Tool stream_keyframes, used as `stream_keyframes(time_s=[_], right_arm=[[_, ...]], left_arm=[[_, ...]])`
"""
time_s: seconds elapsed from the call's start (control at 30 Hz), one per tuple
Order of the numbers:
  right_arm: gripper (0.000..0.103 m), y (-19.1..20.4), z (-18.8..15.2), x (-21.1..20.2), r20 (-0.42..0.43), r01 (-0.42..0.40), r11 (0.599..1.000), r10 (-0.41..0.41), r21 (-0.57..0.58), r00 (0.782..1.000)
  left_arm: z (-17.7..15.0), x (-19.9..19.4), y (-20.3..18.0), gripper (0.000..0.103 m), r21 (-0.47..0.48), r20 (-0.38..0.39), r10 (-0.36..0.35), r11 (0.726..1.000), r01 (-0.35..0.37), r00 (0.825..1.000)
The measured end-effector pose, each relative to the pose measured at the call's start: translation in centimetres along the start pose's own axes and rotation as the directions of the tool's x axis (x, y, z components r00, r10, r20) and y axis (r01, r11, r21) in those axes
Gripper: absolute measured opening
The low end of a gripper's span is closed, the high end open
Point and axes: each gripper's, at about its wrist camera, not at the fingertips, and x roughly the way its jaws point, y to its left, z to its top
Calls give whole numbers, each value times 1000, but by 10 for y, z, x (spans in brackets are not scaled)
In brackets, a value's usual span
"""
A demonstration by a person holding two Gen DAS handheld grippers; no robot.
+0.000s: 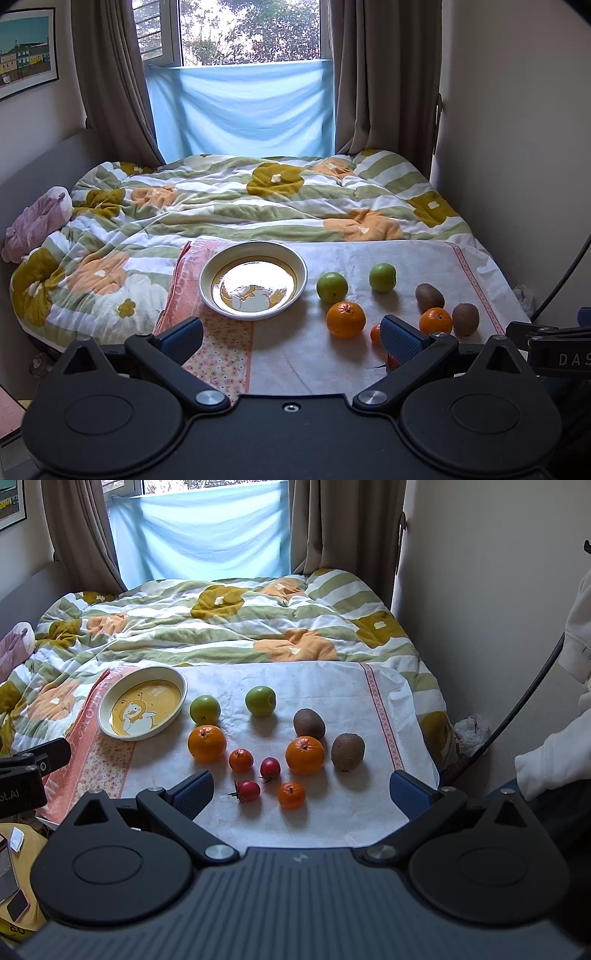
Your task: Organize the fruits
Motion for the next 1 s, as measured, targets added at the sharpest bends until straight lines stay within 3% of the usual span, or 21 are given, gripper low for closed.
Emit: stream_keyframes(time_s=[1.0], right_arm=[[103,6,-1,3,-7,-8,1000,8,2,1000]], left_arm=[[2,1,-1,103,21,-4,-15,1000,15,1000]])
